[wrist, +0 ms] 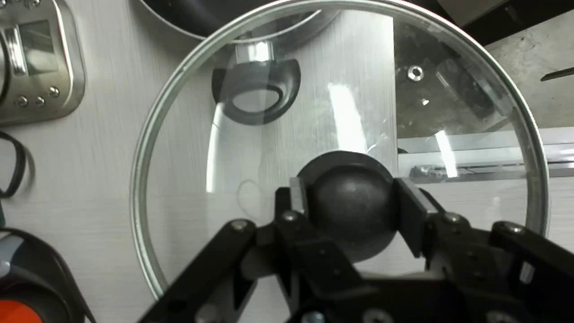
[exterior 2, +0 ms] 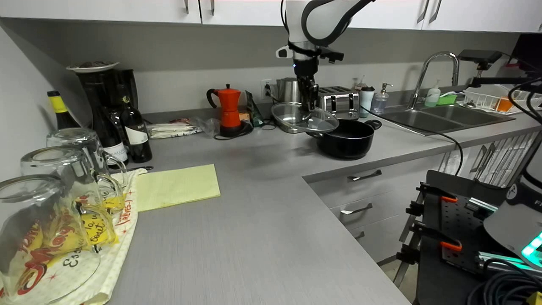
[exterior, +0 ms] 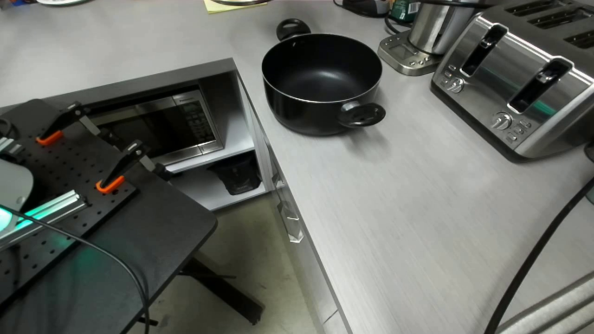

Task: Place the lid on the pot

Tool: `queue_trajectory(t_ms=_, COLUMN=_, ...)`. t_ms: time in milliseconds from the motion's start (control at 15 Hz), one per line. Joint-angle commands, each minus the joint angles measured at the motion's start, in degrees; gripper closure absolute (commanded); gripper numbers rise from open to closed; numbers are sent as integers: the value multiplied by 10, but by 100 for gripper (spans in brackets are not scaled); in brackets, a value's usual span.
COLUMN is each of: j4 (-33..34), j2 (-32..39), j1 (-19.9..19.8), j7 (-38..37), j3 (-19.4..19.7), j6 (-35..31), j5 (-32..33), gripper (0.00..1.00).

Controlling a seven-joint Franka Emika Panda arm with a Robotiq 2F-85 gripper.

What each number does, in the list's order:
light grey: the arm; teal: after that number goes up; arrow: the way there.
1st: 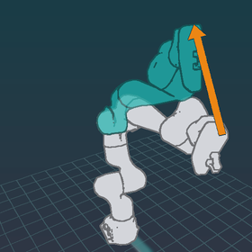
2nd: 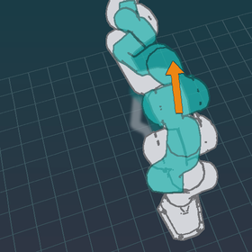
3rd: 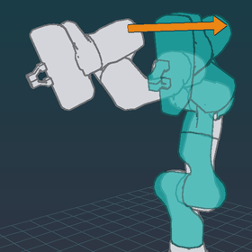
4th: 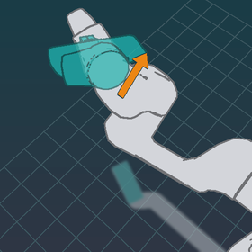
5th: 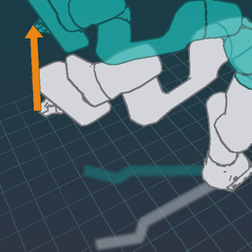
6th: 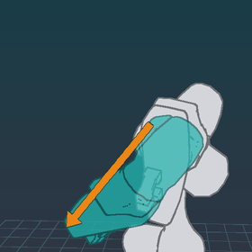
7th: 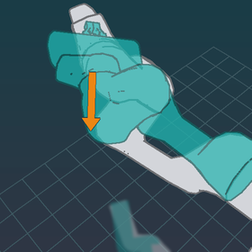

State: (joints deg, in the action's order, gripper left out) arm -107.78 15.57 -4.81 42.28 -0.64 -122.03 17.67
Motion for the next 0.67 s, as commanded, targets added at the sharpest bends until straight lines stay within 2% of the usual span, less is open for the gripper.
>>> queue_trajectory(t_ms=0, j4=-36, j2=-41, j1=-19, j7=-2, j3=20, j6=0, j5=-17, gripper=75)
queue_trajectory(t_ms=600, j4=-15, j2=-7, j1=-87, j7=-16, j3=78, j6=33, j5=-82, gripper=75)
